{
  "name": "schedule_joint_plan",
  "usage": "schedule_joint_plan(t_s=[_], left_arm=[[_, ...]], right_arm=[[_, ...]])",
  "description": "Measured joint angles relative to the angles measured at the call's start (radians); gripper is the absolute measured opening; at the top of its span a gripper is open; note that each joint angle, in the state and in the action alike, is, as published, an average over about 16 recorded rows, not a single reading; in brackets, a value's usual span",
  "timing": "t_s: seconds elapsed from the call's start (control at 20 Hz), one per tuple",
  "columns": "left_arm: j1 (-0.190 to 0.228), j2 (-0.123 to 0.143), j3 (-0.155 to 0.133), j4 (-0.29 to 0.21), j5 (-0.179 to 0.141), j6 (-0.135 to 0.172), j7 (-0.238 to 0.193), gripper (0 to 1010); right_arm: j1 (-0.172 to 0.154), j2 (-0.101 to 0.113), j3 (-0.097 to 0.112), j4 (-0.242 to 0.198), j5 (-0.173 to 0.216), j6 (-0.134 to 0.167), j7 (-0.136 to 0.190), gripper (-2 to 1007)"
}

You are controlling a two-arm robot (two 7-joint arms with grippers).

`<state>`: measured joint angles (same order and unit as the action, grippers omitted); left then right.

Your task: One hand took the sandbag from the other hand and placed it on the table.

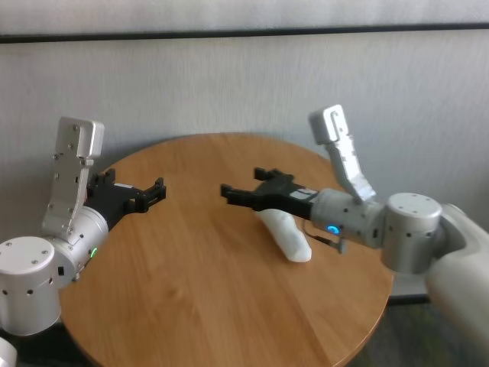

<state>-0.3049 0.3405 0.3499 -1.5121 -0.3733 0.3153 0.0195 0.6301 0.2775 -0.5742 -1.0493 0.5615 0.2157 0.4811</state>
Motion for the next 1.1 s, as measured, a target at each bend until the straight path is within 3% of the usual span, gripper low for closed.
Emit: schedule_joint_plan(t_s=[0.2, 0.4, 1.1], left_arm=[[0.0, 0.0, 0.0, 0.0, 0.0, 0.0, 0.0, 1002], [0.0, 0.0, 0.0, 0.0, 0.0, 0.0, 0.0, 1002], [0.0, 0.0, 0.0, 0.0, 0.0, 0.0, 0.0, 1002]], right_arm=[[0.015, -0.034, -0.012, 0.025, -0.016, -0.004, 0.01, 1003], [0.021, -0.052, -0.018, 0.037, -0.028, -0.004, 0.014, 1003], [0.021, -0.057, -0.02, 0.038, -0.038, 0.001, 0.015, 1003]])
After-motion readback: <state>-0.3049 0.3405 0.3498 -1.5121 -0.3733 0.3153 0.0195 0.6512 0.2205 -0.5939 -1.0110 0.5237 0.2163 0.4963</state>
